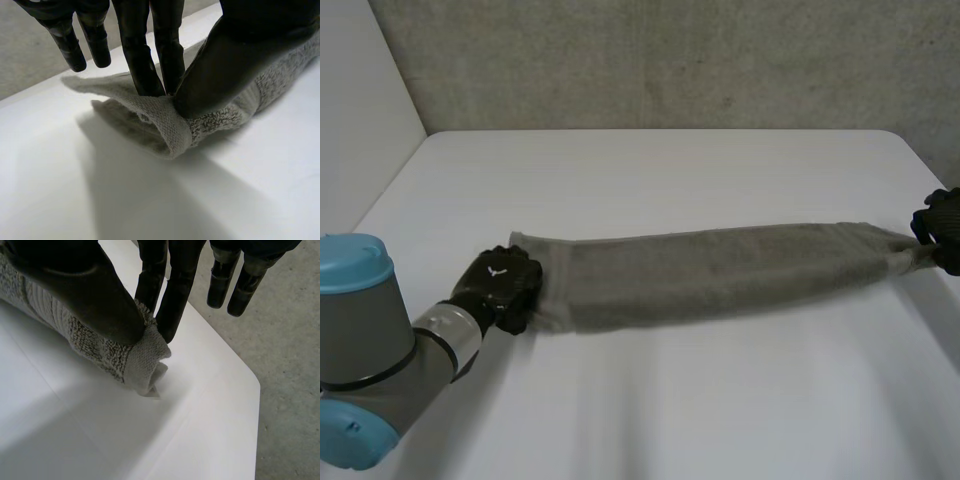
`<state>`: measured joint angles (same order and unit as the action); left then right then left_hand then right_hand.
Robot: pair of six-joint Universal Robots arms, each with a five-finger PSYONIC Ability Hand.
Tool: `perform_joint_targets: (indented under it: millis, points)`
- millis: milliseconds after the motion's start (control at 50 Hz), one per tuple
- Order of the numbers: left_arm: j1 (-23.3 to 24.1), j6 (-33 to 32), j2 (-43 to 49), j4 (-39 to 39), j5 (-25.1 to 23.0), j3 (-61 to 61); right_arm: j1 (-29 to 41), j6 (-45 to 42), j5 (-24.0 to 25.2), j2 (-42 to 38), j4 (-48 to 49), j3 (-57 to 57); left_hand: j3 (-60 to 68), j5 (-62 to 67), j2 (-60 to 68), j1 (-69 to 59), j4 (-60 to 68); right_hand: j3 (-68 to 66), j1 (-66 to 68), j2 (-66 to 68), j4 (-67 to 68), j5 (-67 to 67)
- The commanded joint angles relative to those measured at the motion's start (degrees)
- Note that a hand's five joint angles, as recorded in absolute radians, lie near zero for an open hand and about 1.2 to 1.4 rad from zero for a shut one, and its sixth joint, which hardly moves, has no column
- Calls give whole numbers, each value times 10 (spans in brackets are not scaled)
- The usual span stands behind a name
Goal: Fold the towel.
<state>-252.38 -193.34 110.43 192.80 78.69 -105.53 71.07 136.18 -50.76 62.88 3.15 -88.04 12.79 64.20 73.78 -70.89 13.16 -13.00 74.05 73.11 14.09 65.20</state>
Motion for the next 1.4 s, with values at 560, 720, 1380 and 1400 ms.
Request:
perform_joint_targets:
  millis: [560, 720, 1380, 1400]
  points:
    - [-56, -4, -91, -55, -32, 12, -61, 4, 56, 105, -1, 12, -28, -613, -609, 580, -32, 30, 59, 69, -41, 48]
    - [-72, 46, -116, -54, -38, 32, 135, 2, 25, 128, 5, 48, -28, -613, -609, 580, -32, 30, 59, 69, -41, 48]
    - [-85, 119, -146, -46, -39, 40, 615, -1, -166, -117, 128, 172, -28, -615, -610, 581, -32, 30, -641, -631, -41, -652]
    - [-85, 119, -146, -46, -39, 40, 615, -1, -167, -116, 128, 172, -28, -615, -610, 581, -32, 30, -641, -631, -41, -652]
